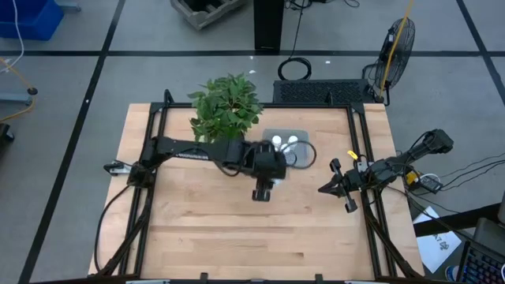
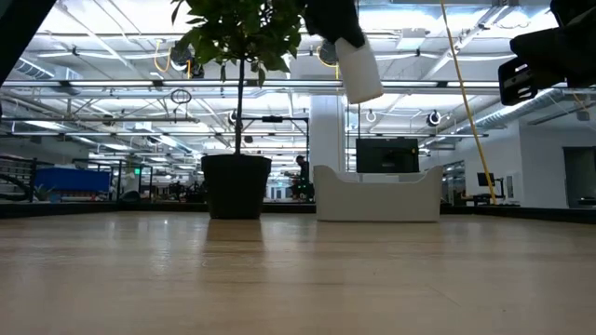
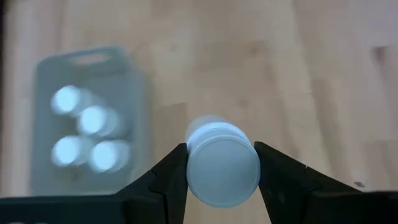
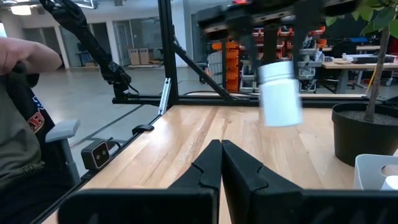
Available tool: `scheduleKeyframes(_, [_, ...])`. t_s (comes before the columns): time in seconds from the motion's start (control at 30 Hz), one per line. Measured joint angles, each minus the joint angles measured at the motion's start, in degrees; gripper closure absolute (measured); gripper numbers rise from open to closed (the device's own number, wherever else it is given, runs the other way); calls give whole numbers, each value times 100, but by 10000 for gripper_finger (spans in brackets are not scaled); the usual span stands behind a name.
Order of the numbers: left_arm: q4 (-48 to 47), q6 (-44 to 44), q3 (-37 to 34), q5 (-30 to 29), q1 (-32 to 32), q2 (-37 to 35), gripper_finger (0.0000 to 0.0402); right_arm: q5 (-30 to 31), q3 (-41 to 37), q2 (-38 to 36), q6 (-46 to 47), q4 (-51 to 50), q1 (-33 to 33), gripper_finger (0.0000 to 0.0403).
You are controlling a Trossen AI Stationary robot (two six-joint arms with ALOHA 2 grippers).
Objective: Pick and place pill bottles into a basket
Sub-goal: Put the white pill bottle into the gray bin
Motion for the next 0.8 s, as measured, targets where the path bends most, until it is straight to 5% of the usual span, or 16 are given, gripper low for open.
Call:
scheduleKeyframes(0.23, [589,21,-2,-87,-38,28,237,0,0,0,0,-2,2,399])
scheduleKeyframes(0.6, [1210,-1914,-4,-550,224,34,237,0,0,-2,0,0,2,399])
scheduleKeyframes(0.8, [983,-2154,-4,-573,159,104,237,0,0,0,0,-2,0,399])
